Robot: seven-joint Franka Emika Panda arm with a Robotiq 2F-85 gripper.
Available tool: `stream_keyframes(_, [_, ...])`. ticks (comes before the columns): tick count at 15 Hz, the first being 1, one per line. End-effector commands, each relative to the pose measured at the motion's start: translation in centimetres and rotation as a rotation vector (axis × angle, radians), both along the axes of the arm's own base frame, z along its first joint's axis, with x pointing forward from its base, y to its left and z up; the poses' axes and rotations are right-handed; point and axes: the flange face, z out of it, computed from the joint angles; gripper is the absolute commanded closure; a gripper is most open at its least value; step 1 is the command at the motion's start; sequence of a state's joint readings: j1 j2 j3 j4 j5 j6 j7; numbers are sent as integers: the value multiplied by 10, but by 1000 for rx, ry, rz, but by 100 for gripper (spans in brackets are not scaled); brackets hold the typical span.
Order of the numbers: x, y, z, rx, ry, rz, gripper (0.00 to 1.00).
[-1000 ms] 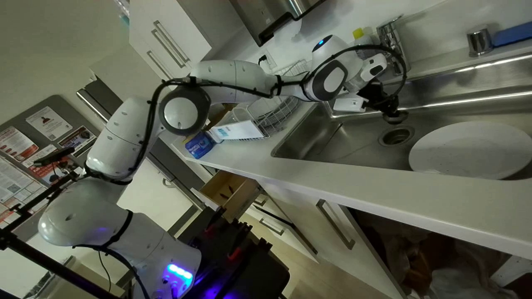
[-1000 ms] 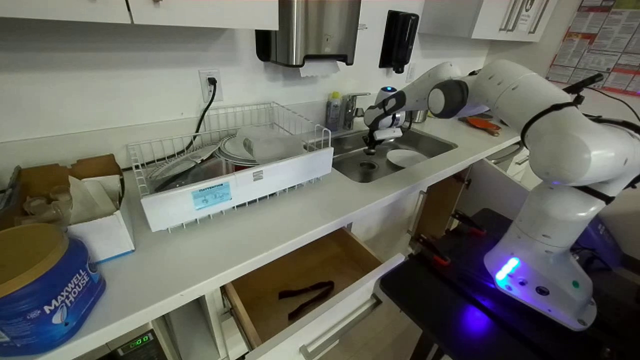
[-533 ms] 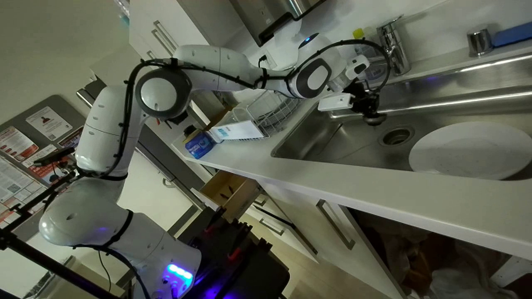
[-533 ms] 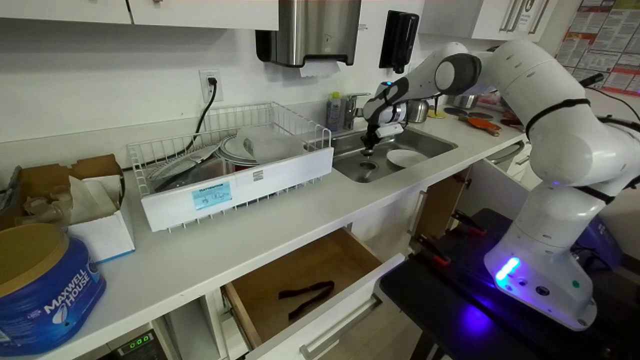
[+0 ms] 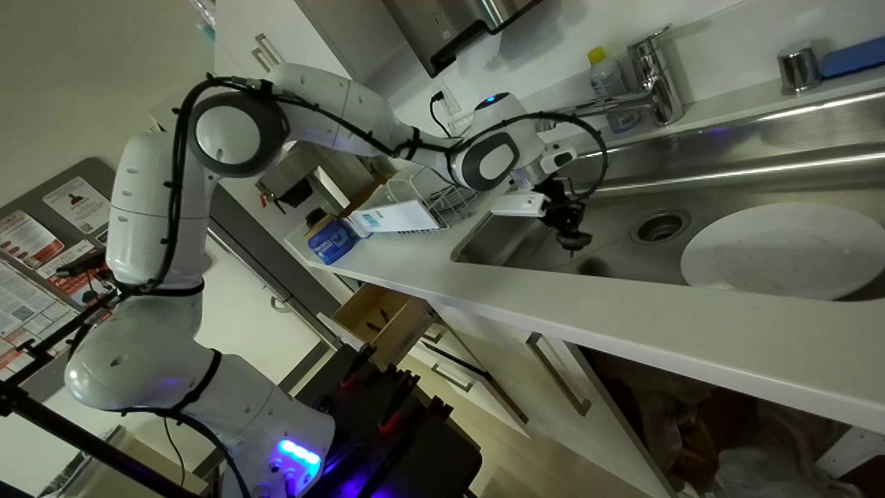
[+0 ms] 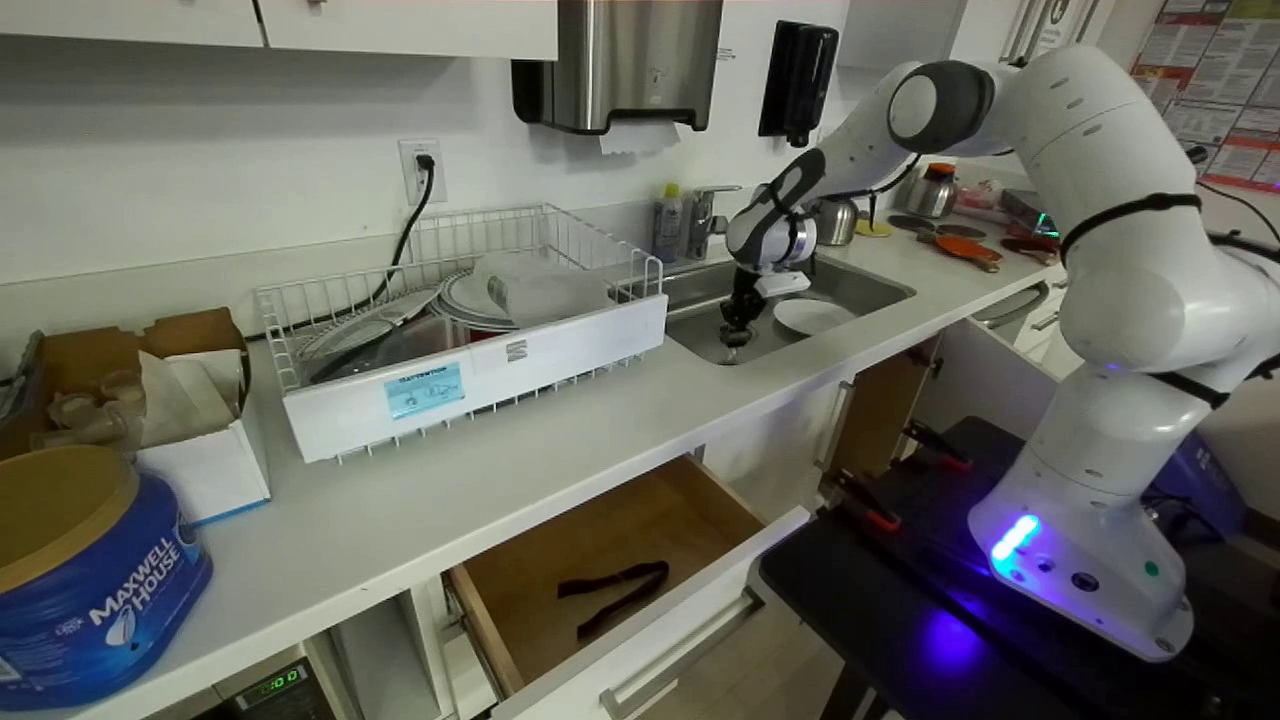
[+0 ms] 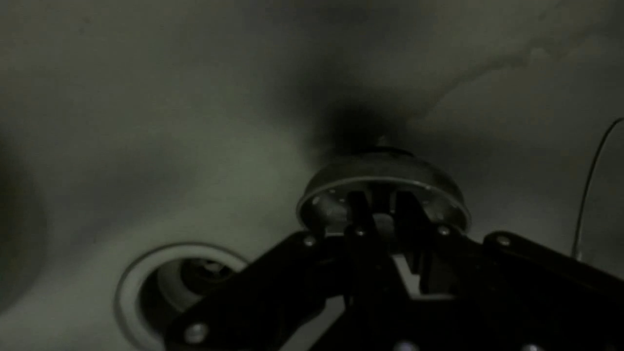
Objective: Remove the plug from the sink drain
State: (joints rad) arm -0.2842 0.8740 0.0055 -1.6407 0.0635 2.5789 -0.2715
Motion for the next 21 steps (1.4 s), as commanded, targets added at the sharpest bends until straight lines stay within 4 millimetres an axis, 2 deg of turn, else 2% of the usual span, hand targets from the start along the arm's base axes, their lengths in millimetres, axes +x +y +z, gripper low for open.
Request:
stream_keyframes(1, [-43, 13, 10, 23, 1, -42, 95])
stream_keyframes(5, [-61, 20, 7, 6, -37, -72, 95])
stream_keyframes(10, [-61, 27, -3, -9, -23, -95, 95])
stream_keyframes(11, [-60, 28, -4, -10, -21, -96, 87])
stream_keyframes(12, [-58, 29, -4, -14, -22, -103, 85])
stream_keyframes(13, [-57, 30, -5, -17, -26, -105, 70])
stream_keyframes(14, [-55, 30, -5, -21, -27, -113, 65])
stream_keyframes(15, [-54, 31, -6, -25, -27, -119, 48])
stream_keyframes(18, [-53, 32, -6, -36, -22, -135, 27])
stream_keyframes(21, [-58, 31, 5, -44, -38, -134, 3])
